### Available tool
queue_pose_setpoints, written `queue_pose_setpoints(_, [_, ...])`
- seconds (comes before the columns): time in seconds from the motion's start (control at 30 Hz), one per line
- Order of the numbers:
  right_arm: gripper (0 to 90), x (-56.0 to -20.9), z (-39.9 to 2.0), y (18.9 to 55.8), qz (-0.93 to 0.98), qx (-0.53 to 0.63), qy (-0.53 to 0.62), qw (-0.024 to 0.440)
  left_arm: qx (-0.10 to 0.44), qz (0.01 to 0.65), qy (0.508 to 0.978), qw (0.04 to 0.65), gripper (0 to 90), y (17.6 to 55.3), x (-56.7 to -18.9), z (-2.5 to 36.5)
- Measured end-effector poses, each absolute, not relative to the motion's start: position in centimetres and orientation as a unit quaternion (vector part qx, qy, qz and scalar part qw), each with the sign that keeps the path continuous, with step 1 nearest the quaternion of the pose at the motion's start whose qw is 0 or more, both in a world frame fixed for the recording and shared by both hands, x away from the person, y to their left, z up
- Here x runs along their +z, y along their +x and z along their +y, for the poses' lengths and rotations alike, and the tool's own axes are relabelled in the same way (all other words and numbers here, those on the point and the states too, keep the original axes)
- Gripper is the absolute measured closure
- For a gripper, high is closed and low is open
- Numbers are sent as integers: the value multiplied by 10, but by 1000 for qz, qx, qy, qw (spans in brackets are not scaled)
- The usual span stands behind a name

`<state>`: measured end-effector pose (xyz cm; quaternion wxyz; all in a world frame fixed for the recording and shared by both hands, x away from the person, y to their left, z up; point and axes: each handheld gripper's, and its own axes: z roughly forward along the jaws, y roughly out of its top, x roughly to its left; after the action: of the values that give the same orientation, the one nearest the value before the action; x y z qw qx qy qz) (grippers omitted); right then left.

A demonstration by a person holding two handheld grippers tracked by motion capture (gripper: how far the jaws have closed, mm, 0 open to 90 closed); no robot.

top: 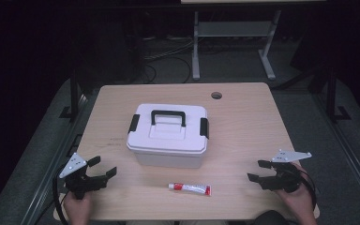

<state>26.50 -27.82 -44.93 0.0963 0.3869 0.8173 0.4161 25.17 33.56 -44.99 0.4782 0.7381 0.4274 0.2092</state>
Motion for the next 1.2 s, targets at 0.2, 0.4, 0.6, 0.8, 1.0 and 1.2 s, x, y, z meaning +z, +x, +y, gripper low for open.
queue_pose_setpoints(0.2, [265,-433,-275,275,829,409,370,94,211,433,729,486,137,248,-450,340])
queue_pose_setpoints(0.4, [265,-417,-273,286,848,386,351,90,210,432,730,485,137,249,-450,339])
queue_pose_setpoints(0.6, [265,-402,-274,297,855,380,342,83,213,427,732,487,137,248,-450,339])
queue_pose_setpoints(0.8, [265,-392,-271,310,869,361,331,75,213,427,733,485,137,248,-449,338])
queue_pose_setpoints(1.0, [265,-384,-261,320,883,343,312,73,214,426,734,483,137,248,-449,338])
queue_pose_setpoints(1.2, [266,-369,-250,330,892,339,290,66,215,426,735,482,137,248,-449,338])
